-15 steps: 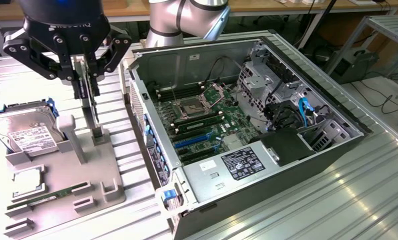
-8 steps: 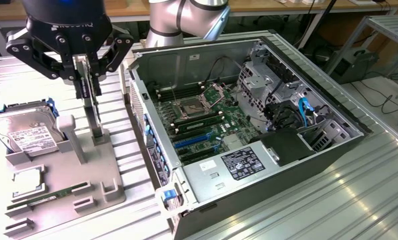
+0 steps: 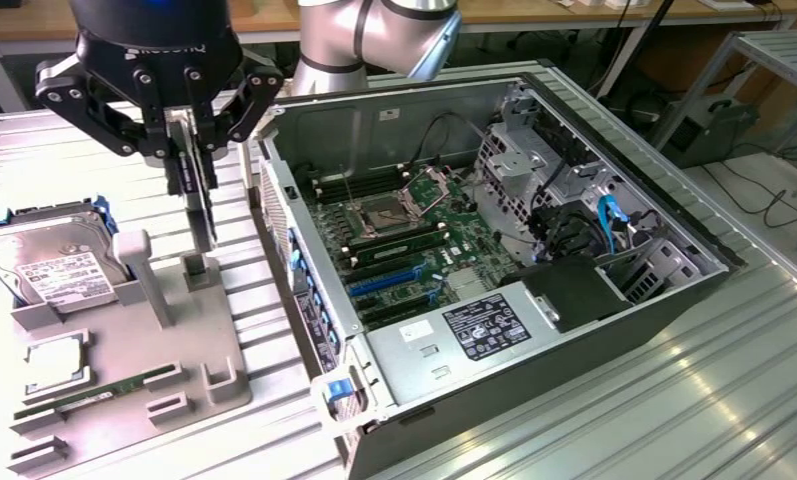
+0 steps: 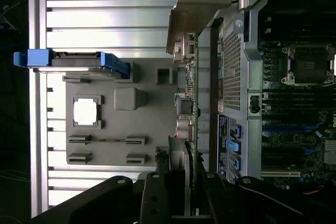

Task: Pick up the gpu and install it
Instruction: 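Pick up the gpu and move the gpu toward the slot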

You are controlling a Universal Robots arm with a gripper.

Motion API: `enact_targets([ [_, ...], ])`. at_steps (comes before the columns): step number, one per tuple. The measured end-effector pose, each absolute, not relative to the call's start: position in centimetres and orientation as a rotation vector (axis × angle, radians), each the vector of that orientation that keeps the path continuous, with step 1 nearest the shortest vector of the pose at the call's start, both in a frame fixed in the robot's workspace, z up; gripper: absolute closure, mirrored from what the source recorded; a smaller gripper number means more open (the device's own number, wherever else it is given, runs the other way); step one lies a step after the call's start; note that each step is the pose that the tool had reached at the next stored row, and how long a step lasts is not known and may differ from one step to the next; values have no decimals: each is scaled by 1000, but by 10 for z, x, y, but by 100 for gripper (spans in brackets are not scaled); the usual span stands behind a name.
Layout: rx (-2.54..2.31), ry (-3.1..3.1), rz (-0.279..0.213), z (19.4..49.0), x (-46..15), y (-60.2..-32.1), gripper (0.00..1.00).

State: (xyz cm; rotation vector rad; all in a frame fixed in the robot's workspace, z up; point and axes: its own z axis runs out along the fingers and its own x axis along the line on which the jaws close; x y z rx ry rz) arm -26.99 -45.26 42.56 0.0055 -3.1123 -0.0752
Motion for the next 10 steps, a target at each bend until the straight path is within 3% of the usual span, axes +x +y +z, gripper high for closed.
enact_targets([
  [10, 5, -3112, -75, 426, -261, -453, 72],
])
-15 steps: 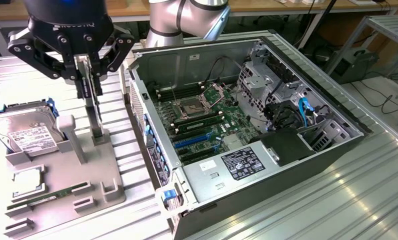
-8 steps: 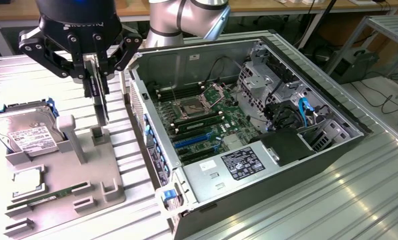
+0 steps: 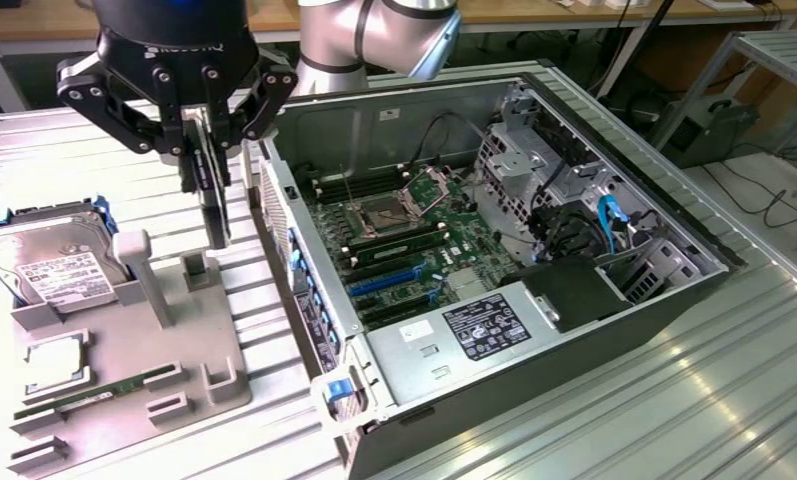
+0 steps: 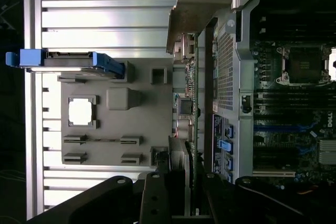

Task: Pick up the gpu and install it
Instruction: 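Pick up the gpu and move the gpu toward the slot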

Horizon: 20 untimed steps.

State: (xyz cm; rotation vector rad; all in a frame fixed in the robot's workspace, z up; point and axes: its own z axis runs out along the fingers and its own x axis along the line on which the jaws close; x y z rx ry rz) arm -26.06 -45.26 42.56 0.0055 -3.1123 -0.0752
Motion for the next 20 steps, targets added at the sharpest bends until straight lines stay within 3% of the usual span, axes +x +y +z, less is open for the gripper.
enact_targets([
  [20, 6, -3112, -75, 426, -240, -453, 72],
])
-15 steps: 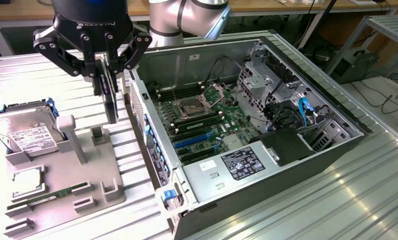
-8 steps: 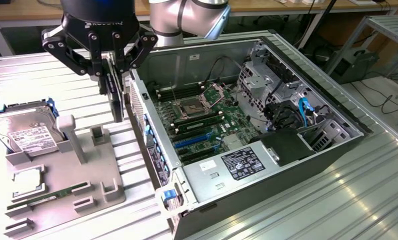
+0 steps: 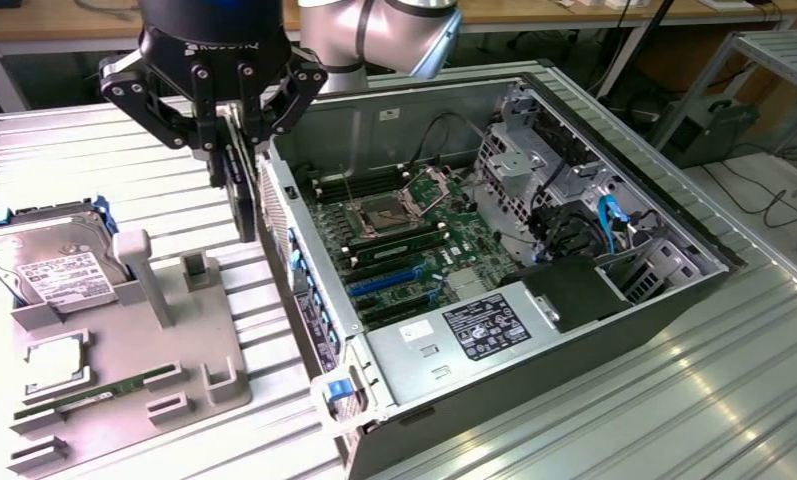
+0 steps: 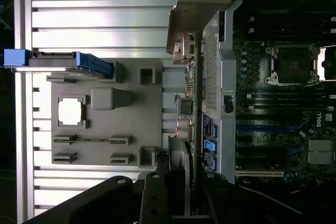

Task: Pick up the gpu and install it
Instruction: 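Pick up the gpu and move the gpu toward the slot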

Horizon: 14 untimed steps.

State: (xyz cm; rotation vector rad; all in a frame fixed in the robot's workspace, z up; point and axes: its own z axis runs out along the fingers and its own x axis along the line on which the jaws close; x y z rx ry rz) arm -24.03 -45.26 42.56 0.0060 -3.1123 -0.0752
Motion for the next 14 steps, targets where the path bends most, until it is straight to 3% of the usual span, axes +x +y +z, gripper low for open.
enact_targets([
  [14, 6, -3112, -75, 425, -227, -453, 72],
])
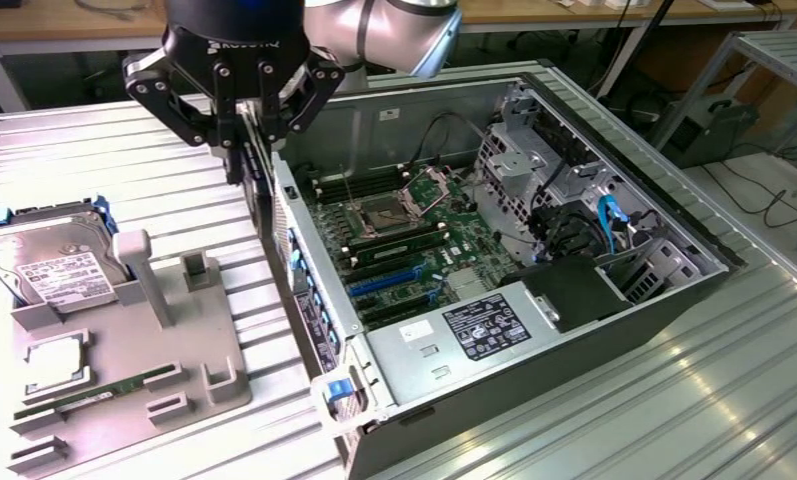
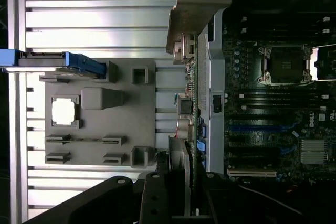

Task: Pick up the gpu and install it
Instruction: 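Pick up the gpu and move the gpu toward the slot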

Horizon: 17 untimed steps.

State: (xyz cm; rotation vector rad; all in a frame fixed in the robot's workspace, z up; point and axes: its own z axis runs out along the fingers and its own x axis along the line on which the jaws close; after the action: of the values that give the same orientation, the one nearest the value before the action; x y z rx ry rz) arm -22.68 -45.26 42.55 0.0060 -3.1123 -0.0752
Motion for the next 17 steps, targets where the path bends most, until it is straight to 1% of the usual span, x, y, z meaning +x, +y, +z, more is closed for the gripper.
enact_targets([
  [17, 6, -3112, -75, 425, -213, -453, 72],
])
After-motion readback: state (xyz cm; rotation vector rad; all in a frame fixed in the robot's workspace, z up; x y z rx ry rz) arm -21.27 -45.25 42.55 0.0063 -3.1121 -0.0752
